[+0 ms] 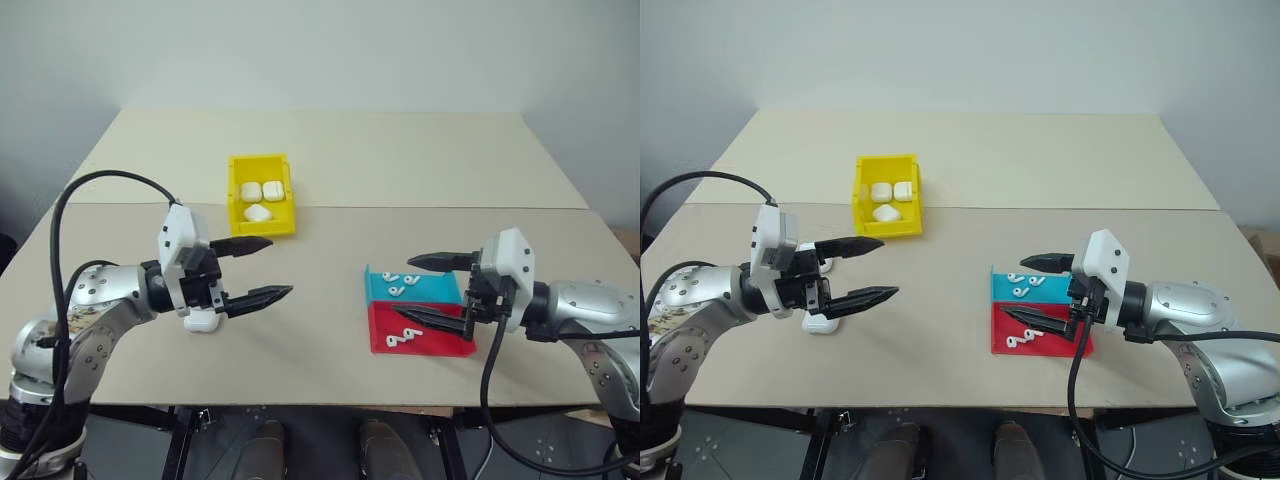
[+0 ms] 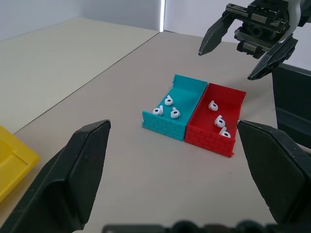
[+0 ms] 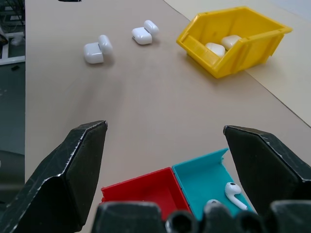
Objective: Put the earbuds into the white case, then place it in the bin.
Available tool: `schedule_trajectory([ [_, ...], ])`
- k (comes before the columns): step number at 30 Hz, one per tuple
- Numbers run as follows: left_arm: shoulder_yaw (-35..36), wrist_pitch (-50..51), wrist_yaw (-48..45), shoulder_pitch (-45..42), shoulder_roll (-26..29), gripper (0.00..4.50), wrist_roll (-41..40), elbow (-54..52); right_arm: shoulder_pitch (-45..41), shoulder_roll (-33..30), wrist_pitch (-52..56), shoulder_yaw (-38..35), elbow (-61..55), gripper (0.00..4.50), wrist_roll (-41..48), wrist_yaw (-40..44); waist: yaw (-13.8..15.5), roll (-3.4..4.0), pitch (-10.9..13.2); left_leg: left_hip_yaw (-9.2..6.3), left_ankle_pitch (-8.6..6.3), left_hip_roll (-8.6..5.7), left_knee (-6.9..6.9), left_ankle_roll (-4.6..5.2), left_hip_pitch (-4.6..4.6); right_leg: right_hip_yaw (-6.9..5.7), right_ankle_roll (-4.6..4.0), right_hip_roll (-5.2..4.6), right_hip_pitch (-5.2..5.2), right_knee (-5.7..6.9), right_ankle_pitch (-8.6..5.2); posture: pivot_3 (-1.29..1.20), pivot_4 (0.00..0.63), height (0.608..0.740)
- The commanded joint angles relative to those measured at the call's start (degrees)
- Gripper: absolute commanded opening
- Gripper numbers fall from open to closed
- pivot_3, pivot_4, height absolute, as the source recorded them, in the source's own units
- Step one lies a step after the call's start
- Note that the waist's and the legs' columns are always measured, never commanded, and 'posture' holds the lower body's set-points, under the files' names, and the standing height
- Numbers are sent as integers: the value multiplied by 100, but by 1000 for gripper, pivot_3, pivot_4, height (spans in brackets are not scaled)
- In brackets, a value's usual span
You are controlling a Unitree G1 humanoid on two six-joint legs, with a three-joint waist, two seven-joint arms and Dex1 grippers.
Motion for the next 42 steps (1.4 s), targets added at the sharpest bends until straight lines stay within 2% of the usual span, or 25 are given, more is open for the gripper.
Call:
schedule_trajectory([
  [1, 205, -15, 106, -71, -4, 4500, -151, -127, -153, -16, -72, -104, -65, 4465, 121, 23, 1, 0, 0, 0, 0, 0, 0, 0, 0, 0, 0, 1, 0, 0, 0, 0, 150, 740],
  [5, 283, 159, 198, -135, 78, 4500, -312, -116, -168, -18, -87, -88, -21, 4465, 92, 64, 10, 0, 0, -2, 0, 0, 0, 0, -1, 0, 0, 0, 1, -1, 0, 0, 150, 740],
  [13, 566, 221, -73, 115, 651, 4500, -262, -151, -254, -5, -99, -32, 26, 4465, 78, 123, 0, 0, 0, 1, 0, 0, 0, 0, 0, 0, 0, 0, 0, 0, 0, 0, 150, 740],
  [17, 407, 310, 489, 421, 1055, 4500, 497, -636, -319, -34, -125, 63, 107, 4465, -3, 168, 2, 0, 0, 0, 0, 1, -1, 0, 0, 0, 0, -1, -1, -2, 0, 0, 150, 740],
  [23, 903, 1104, 883, 1119, 1569, 4500, 534, -1219, -345, -139, -222, 171, 109, 4465, -140, 321, 5, 0, 0, -2, 0, 3, -2, 0, 0, 1, 0, 0, -5, 0, -1, 0, 150, 740],
  [25, 900, 1668, 1106, 1157, 1992, 4500, 721, -1223, -270, -121, -190, 139, 53, 4465, -145, 265, 5, -3, 1, -2, 0, 5, -2, 0, 0, 1, -1, 0, -5, 2, -1, 0, 150, 740],
  [29, 732, 3289, 1802, 303, 2184, 4500, 385, -982, -164, -67, -152, 138, -19, 4465, -154, 132, 34, -3, 1, 0, 0, 0, 0, 0, 1, -2, 3, -1, -1, 1, -3, 0, 150, 740],
  [31, 540, 4332, 1938, -289, 2158, 4500, 165, -778, -121, -72, -146, 132, -52, 4465, -120, 122, 27, -7, 0, -1, 0, -1, 1, 0, 0, -2, 5, -1, 1, 0, -3, 0, 150, 740],
  [33, 330, 4827, 1840, -529, 2356, 4500, 52, -713, -119, -78, -138, 141, -66, 4465, -115, 107, 11, -8, 0, -2, 0, -2, 0, 0, -1, -2, 6, 0, 0, -1, -3, 0, 150, 740],
  [36, -216, 5338, 1685, -746, 2844, 4500, 11, -581, -181, -19, -77, 195, -99, 4465, -89, 12, -47, -12, 2, -5, -1, 0, -8, 0, -2, 4, 3, 1, -13, 5, -6, 0, 150, 740],
  [39, -691, 5516, 2011, -1162, 2913, 4500, -152, -74, -195, 57, -38, 229, -116, 4465, -65, -91, -33, -12, 2, -3, 0, 0, -12, 0, 0, 3, -1, 4, -13, 10, -8, 0, 150, 740],
  [42, -1296, 5516, 2296, -1618, 3162, 4500, -84, -523, -147, 59, -3, 218, -136, 4465, -54, -98, -7, -22, 4, 1, 0, -1, -7, 0, 1, 1, -1, 4, -9, 8, -7, 0, 150, 740],
])
